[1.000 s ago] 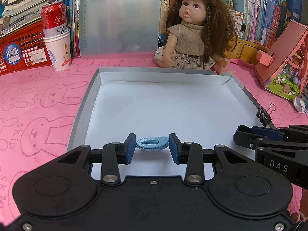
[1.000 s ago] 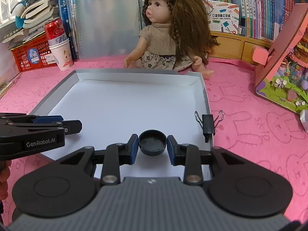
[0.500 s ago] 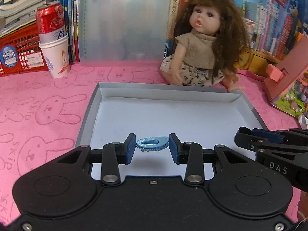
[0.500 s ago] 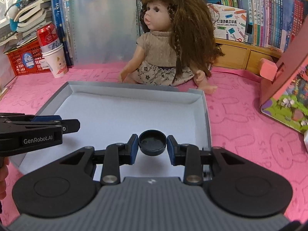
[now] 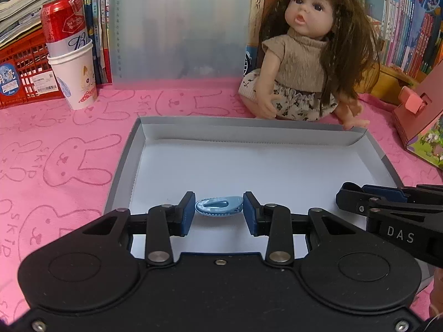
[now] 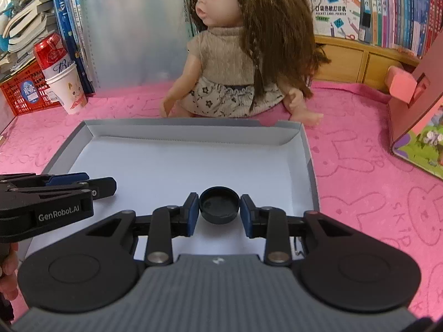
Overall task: Organize rigid objects
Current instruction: 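Lower both held objects into the tray and open both grippers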
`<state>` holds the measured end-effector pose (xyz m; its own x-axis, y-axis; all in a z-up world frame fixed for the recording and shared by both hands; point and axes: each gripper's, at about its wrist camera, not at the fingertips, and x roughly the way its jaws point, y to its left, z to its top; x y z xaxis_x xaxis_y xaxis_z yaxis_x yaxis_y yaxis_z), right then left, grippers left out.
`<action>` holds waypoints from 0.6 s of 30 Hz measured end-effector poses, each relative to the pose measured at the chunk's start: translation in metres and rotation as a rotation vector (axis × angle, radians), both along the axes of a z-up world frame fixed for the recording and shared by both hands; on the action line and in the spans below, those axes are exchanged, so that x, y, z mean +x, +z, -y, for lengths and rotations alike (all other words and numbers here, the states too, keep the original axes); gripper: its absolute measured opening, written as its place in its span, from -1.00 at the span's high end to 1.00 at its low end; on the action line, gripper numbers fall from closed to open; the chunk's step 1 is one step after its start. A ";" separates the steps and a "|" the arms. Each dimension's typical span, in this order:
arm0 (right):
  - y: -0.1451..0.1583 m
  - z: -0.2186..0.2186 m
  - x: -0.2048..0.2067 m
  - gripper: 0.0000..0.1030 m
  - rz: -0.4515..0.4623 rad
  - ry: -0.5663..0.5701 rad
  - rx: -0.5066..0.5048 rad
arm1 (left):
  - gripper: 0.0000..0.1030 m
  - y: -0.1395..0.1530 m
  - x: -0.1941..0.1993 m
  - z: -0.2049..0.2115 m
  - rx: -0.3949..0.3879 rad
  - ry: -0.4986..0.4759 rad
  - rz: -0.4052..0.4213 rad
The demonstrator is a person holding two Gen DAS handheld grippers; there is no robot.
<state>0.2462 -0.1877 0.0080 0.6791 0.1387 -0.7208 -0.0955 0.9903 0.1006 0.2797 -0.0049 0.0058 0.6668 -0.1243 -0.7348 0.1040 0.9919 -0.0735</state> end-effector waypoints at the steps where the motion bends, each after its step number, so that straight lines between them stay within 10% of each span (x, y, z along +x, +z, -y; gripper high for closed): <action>1: -0.001 0.000 0.000 0.27 0.001 0.001 -0.002 | 0.31 -0.001 0.000 0.000 0.001 -0.001 -0.001; 18: -0.002 -0.002 0.002 0.20 0.008 0.013 -0.021 | 0.30 -0.002 0.001 0.001 -0.001 0.004 0.006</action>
<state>0.2478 -0.1857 0.0055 0.6831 0.1325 -0.7182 -0.1090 0.9909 0.0792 0.2806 -0.0059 0.0043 0.6717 -0.1223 -0.7306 0.1001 0.9922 -0.0741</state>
